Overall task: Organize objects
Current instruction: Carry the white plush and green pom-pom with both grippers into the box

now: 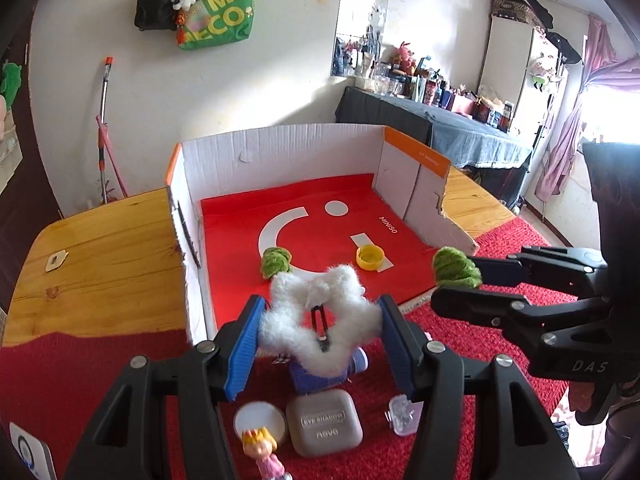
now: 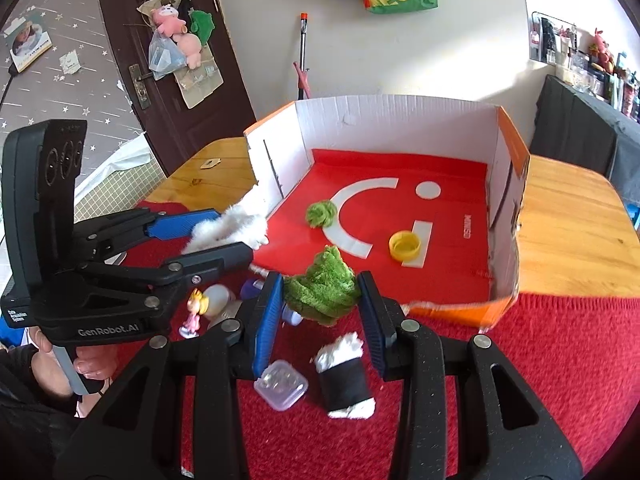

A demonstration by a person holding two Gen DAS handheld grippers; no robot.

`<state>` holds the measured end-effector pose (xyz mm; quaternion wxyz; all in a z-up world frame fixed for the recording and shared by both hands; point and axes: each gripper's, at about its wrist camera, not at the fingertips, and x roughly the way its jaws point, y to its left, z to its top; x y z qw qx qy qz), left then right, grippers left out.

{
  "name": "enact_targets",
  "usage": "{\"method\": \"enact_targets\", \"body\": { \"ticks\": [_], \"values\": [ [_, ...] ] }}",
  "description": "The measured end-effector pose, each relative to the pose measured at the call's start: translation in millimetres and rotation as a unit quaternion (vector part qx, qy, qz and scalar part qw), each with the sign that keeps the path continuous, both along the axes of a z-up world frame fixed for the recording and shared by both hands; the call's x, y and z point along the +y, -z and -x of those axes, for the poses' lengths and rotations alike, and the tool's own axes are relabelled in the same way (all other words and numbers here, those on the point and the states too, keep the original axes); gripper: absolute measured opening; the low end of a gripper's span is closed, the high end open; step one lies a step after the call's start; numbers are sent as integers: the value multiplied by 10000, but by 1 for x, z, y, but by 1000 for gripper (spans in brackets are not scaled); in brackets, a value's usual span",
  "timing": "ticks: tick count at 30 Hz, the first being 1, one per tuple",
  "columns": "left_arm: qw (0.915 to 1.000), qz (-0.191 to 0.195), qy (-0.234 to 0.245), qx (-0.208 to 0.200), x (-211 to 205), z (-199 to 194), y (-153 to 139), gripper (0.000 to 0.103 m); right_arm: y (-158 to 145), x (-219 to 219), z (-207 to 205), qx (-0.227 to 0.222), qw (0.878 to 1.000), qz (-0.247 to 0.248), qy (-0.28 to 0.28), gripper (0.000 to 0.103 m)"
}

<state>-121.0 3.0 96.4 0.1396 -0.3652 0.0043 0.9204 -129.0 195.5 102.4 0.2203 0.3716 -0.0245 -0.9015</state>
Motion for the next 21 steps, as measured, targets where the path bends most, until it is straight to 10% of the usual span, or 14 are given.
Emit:
{"method": "enact_targets", "body": {
  "ticks": [21],
  "values": [
    [9945, 173, 199, -1011, 3, 64, 40, 59, 41, 4, 75, -1047, 9942, -212, -124, 36]
  ]
}}
